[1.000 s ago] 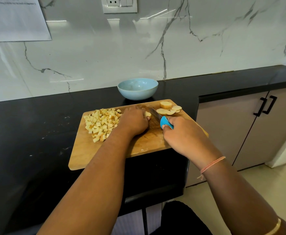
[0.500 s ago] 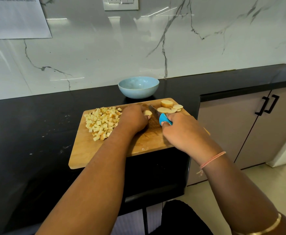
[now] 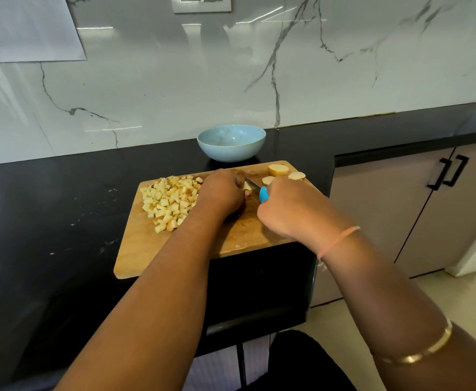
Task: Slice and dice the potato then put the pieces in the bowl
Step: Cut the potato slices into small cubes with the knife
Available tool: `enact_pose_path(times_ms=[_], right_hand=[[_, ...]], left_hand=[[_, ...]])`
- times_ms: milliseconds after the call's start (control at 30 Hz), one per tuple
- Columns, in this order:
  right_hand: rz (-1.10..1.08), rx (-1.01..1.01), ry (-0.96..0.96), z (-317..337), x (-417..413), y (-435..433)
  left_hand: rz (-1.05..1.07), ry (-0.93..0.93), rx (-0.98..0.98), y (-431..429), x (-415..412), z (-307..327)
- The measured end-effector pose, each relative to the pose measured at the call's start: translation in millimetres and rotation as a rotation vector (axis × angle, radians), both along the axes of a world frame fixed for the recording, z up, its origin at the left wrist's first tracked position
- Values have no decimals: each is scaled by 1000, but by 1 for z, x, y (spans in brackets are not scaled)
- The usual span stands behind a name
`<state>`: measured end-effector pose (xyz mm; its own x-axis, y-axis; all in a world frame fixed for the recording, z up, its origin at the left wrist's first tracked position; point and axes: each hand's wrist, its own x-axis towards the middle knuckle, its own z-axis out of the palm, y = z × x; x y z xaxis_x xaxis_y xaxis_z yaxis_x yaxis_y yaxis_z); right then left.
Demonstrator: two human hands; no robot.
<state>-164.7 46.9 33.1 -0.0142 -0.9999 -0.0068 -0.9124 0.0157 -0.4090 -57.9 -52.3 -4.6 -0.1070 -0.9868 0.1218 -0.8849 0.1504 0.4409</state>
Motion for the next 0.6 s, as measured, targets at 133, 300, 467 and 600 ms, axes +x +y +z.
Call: enact_pose_path(times_ms=[133, 300, 467, 600], right_hand=[[21, -7, 27, -7, -9, 23], [-15, -23, 7, -6, -21, 35], [-29, -109, -47, -4, -15, 24], [-16, -42, -26, -8, -4, 8]], left_hand=[[-15, 20, -27, 2, 0, -2], [-23, -14, -25, 4, 2, -1], [31, 45, -29, 3, 4, -4], [39, 104, -39, 2, 4, -6]])
